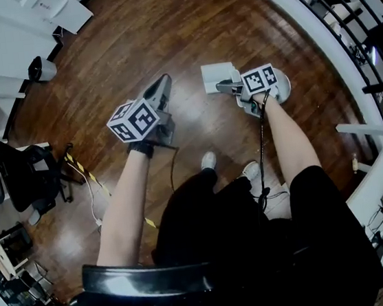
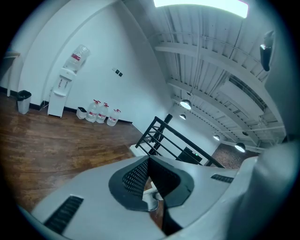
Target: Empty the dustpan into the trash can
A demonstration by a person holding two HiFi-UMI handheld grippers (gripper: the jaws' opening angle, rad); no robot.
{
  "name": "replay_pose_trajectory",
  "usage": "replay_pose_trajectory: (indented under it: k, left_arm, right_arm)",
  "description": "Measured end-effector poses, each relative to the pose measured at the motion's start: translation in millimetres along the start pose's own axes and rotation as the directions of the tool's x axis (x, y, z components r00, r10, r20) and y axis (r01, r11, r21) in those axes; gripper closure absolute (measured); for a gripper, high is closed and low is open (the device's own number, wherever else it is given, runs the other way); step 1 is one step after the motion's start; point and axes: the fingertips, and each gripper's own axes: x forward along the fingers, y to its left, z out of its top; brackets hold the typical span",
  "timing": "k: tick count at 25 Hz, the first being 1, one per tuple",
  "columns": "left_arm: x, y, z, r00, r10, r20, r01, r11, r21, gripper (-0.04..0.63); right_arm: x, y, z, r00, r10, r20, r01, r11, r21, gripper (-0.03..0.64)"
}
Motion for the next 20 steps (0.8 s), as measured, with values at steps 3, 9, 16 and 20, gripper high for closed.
replay_pose_trajectory:
  k: [3, 9, 16, 20]
  left_arm:
    - [2.6, -7.6, -3.4, 1.000, -0.014, -0.001, 0.014, 1.000, -0.005, 0.595]
    - [3.4, -27.6, 6.7, 0.998, -0.058, 0.028, 0.059, 0.998, -0.025, 0.595]
    - [17.0, -62.3, 7.1, 0.989, -0.144, 0.021, 0.144, 0.990, -0.002, 0.595]
    - [35.3, -100.1, 1.4, 0.979, -0.205, 0.007, 0.205, 0.978, 0.040, 0.595]
  right_arm:
    - [-4.7, -3.3, -8.4, 1.000, -0.003, -0.004, 0.003, 0.999, 0.044, 0.365]
    - [-28.6, -12.7, -27.4, 0.996, -0.068, -0.051, 0.071, 0.995, 0.065, 0.262]
    - [-102.0, -10.6, -53.8, 0.985, -0.171, -0.022, 0.171, 0.985, 0.033, 0.263]
    - [-170.9, 5.0, -56.1, 0.954, -0.273, 0.123, 0.278, 0.960, -0.022, 0.422]
